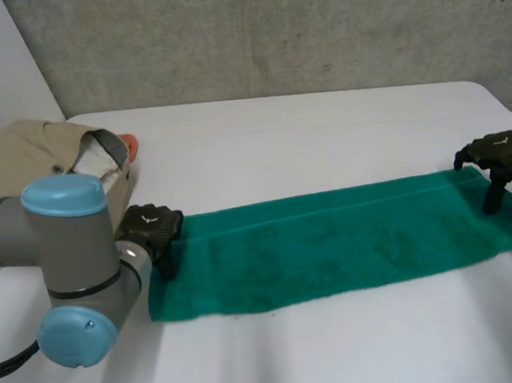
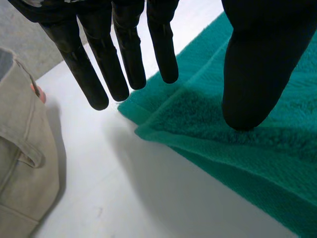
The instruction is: Fold the laundry.
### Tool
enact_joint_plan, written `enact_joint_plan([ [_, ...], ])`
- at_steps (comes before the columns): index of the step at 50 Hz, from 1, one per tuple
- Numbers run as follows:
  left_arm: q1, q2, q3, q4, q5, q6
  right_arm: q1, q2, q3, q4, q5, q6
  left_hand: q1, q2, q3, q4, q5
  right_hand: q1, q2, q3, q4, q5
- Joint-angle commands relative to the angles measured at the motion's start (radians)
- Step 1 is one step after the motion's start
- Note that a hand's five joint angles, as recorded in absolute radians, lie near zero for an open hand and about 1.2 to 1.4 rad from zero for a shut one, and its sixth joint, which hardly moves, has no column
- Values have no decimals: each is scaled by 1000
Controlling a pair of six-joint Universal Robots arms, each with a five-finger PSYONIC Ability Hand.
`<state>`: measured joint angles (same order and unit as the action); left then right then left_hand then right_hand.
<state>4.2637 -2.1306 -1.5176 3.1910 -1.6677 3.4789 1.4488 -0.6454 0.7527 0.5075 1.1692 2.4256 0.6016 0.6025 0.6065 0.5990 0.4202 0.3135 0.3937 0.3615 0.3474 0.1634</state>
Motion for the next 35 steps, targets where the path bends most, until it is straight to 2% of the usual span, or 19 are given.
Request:
enact_joint_plan([
  [1, 1, -31, 10, 3, 0, 0, -1, -2, 16, -3, -2, 0, 128, 128, 124, 131, 135, 15, -65, -33, -19, -9],
  [5, 1, -31, 8, 9, 0, 0, -2, 0, 17, -3, -2, -2, 333, 333, 329, 336, 340, 15, -65, -33, -19, -9],
  [6, 1, -31, 8, 10, 0, 0, -2, -2, 17, -3, -2, -2, 424, 423, 419, 427, 431, 15, -65, -33, -19, -9],
  [7, 1, -31, 10, 14, 2, 0, -2, 0, 17, -3, -2, -2, 649, 648, 644, 652, 656, 15, -65, -33, -19, -9],
  [9, 1, -31, 10, 17, 2, 0, -2, -2, 19, -6, -2, -2, 794, 793, 789, 797, 801, 15, -65, -33, -19, -9],
  [23, -13, -6, 16, 55, 3, 12, -1, -11, 39, -15, 0, 0, 795, 794, 790, 797, 802, 15, -65, -33, -19, -9],
  [26, -13, -8, 16, 46, -4, 14, -1, -11, 42, -15, 0, 0, 55, 54, 50, 57, 62, 15, -65, -33, -19, -9],
  [35, -13, -20, -1, 41, -7, 11, -2, -19, 62, -18, -3, -2, 49, 48, 44, 52, 56, 15, -65, -33, -19, -9],
])
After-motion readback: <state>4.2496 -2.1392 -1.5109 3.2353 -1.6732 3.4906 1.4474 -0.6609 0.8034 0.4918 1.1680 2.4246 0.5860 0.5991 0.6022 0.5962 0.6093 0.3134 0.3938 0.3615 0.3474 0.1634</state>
